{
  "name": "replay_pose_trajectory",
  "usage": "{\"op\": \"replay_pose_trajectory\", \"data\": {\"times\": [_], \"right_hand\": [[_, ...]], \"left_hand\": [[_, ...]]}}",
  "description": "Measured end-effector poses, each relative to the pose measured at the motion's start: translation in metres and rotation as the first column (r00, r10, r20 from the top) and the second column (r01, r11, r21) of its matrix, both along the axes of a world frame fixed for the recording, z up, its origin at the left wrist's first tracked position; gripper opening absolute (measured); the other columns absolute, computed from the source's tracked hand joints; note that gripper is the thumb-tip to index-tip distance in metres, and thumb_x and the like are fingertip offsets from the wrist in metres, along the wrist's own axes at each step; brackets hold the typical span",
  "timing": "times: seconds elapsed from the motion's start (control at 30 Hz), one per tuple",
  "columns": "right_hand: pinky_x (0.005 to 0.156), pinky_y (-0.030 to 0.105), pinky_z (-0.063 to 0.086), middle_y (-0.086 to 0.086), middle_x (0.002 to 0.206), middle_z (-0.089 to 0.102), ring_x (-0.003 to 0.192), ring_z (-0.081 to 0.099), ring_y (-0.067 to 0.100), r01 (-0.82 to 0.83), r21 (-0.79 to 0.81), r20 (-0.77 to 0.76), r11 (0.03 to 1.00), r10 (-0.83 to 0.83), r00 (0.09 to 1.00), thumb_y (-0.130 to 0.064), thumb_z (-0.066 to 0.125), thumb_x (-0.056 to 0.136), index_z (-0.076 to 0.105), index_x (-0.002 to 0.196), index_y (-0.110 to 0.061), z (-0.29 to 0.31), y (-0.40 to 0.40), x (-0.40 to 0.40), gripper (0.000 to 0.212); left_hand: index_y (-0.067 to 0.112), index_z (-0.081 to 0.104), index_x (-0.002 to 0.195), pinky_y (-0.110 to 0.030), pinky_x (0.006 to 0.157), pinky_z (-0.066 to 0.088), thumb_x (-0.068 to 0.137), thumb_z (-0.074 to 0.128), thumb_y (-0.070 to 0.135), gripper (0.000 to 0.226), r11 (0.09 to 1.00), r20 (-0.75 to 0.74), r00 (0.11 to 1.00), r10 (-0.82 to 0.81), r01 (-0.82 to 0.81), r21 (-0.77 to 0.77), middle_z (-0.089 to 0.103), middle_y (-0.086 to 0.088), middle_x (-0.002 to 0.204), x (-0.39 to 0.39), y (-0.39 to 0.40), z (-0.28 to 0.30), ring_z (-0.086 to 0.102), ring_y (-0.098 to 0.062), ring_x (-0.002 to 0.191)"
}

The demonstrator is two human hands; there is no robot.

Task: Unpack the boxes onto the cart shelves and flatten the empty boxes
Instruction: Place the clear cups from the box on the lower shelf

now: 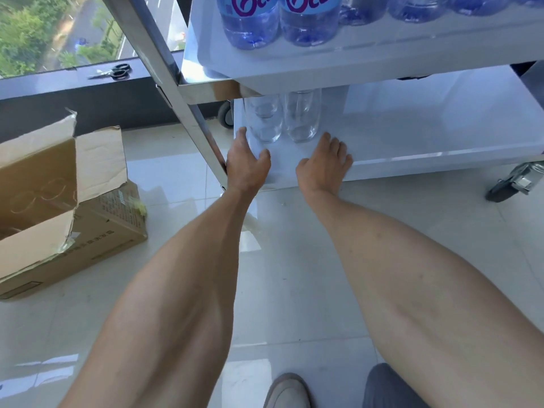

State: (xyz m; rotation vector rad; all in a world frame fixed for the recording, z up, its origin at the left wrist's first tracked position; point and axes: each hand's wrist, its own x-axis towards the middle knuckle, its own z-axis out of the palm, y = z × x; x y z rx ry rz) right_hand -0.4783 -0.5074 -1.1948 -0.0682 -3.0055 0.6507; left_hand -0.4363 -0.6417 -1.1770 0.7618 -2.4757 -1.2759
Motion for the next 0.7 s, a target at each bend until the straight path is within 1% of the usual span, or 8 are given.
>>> {"op": "replay_pose_trajectory", "data": {"times": [0.13,0.23,0.3,0.33,0.43,0.5,0.57,0.7], "right_hand": [[0.112,0.046,0.024,0.014,0.145,0.04,0.14,0.03,0.032,-0.031,0.021,0.094,0.999,0.029,0.995,-0.014,0.054,0.087,0.032,0.148,-0.011,0.018,0.005,0.037,0.065],[0.111,0.043,0.027,0.015,0.146,0.038,0.135,0.036,0.032,-0.058,0.013,0.19,0.998,0.054,0.98,-0.014,0.054,0.087,0.033,0.146,-0.012,0.044,0.011,0.076,0.063],[0.107,0.042,0.031,0.016,0.143,0.039,0.129,0.041,0.033,-0.064,-0.029,0.295,0.998,0.07,0.953,-0.015,0.056,0.086,0.036,0.143,-0.012,0.072,0.014,0.107,0.06],[0.105,0.041,0.034,0.016,0.14,0.041,0.127,0.043,0.034,-0.073,-0.042,0.342,0.996,0.083,0.936,-0.015,0.057,0.087,0.038,0.142,-0.012,0.084,0.016,0.121,0.058],[0.096,0.04,0.041,0.016,0.131,0.047,0.119,0.051,0.035,-0.167,-0.052,0.475,0.985,0.171,0.863,-0.015,0.056,0.09,0.046,0.133,-0.009,0.135,0.028,0.172,0.044],[0.091,0.036,0.044,0.015,0.126,0.05,0.116,0.054,0.034,-0.235,-0.059,0.546,0.97,0.228,0.806,-0.014,0.054,0.091,0.051,0.126,-0.008,0.164,0.039,0.204,0.036],[0.089,0.033,0.046,0.015,0.125,0.055,0.115,0.057,0.034,-0.276,-0.045,0.617,0.96,0.244,0.748,-0.013,0.054,0.09,0.056,0.124,-0.009,0.2,0.046,0.237,0.034],[0.078,0.026,0.042,0.015,0.124,0.059,0.112,0.06,0.034,-0.317,-0.023,0.738,0.948,0.229,0.634,-0.013,0.055,0.088,0.058,0.122,-0.011,0.271,0.025,0.285,0.035]], "left_hand": [[0.012,0.044,0.144,-0.041,0.099,0.048,0.089,0.047,0.018,0.054,0.98,0.092,0.992,-0.089,0.103,-0.169,0.057,-0.007,0.137,0.036,0.005,0.017,0.057,-0.025,0.121],[0.016,0.056,0.129,-0.038,0.081,0.051,0.088,0.046,0.022,0.043,0.978,0.242,0.969,-0.043,0.09,-0.19,0.067,-0.003,0.115,0.073,0.005,0.04,0.062,-0.027,0.102],[0.016,0.06,0.117,-0.033,0.069,0.043,0.087,0.047,0.021,0.033,0.979,0.333,0.943,-0.013,0.081,-0.188,0.067,-0.003,0.095,0.108,0.006,0.059,0.062,-0.03,0.093],[0.017,0.06,0.114,-0.032,0.068,0.039,0.087,0.047,0.02,0.03,0.979,0.388,0.922,0.008,0.072,-0.191,0.066,-0.003,0.093,0.127,0.006,0.066,0.061,-0.032,0.093],[0.013,0.058,0.122,-0.03,0.075,0.038,0.088,0.05,0.019,0.035,0.988,0.62,0.78,0.088,0.01,-0.153,0.066,-0.01,0.115,0.196,0.012,0.102,0.059,-0.034,0.106],[0.013,0.057,0.129,-0.031,0.082,0.042,0.089,0.052,0.021,0.041,0.996,0.733,0.678,0.063,0.002,-0.088,0.063,-0.013,0.125,0.24,0.02,0.13,0.058,-0.034,0.114],[0.015,0.056,0.133,-0.032,0.091,0.045,0.089,0.053,0.021,0.045,0.999,0.787,0.616,0.026,0.001,-0.034,0.061,-0.012,0.13,0.285,0.024,0.17,0.058,-0.032,0.117],[0.014,0.051,0.136,-0.035,0.094,0.045,0.089,0.053,0.018,0.047,0.996,0.826,0.558,0.084,-0.075,-0.051,0.057,-0.012,0.133,0.354,0.001,0.246,0.056,-0.032,0.12]]}}
